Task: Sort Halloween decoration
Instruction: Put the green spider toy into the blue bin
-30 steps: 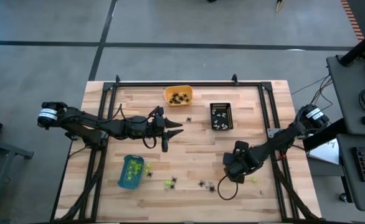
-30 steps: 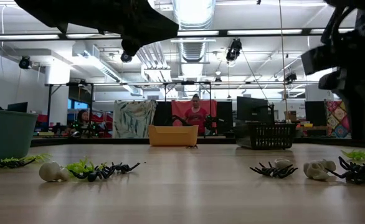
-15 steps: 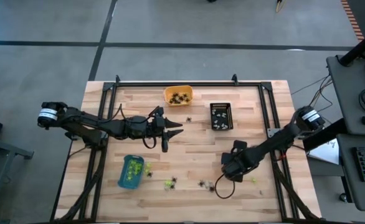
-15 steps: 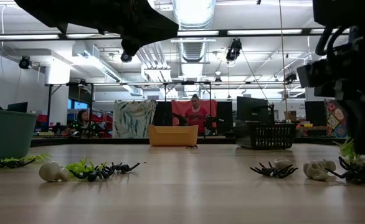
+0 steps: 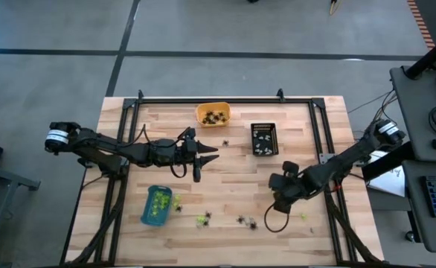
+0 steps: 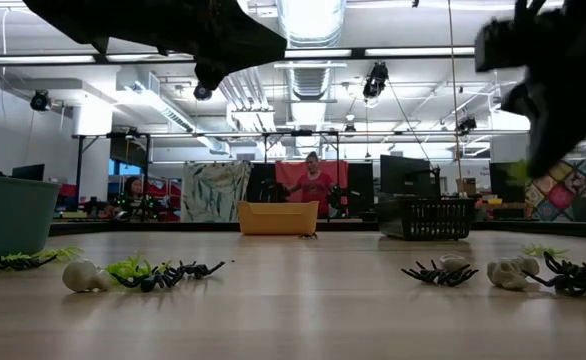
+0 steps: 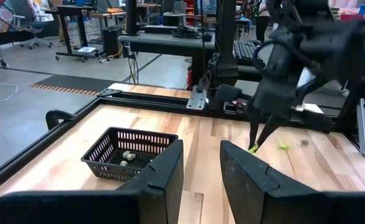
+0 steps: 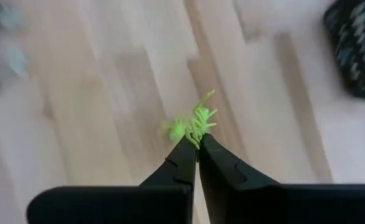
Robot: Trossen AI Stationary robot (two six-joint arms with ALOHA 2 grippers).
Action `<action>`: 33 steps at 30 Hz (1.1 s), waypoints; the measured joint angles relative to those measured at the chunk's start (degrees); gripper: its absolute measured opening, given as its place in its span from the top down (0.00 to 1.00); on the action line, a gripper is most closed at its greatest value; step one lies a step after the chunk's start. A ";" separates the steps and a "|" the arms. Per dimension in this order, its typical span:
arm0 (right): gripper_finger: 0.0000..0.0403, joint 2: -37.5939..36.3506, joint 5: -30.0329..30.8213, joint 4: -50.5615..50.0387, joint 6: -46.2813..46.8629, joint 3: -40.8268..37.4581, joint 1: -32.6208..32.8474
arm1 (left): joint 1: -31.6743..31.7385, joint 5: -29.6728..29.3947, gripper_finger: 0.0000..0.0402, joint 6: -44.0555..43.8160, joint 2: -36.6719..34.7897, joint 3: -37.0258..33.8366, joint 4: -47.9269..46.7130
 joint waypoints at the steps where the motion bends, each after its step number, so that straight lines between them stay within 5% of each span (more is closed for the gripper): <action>1: 0.98 -1.38 0.81 1.58 -0.03 -0.38 0.00 | -0.07 0.00 0.78 0.00 0.00 0.00 0.02; 10: 0.98 -7.53 0.03 34.78 -14.98 -4.63 -3.86 | -1.72 0.00 0.78 0.01 -1.22 0.41 0.68; 22: 0.98 7.28 -8.63 70.59 -37.54 -4.15 -14.68 | -5.81 0.00 0.78 -0.01 -14.55 0.98 -7.94; 33: 0.98 25.60 -8.92 72.70 -46.60 12.93 -18.01 | -6.10 -0.02 0.78 -3.66 -25.26 0.98 -19.32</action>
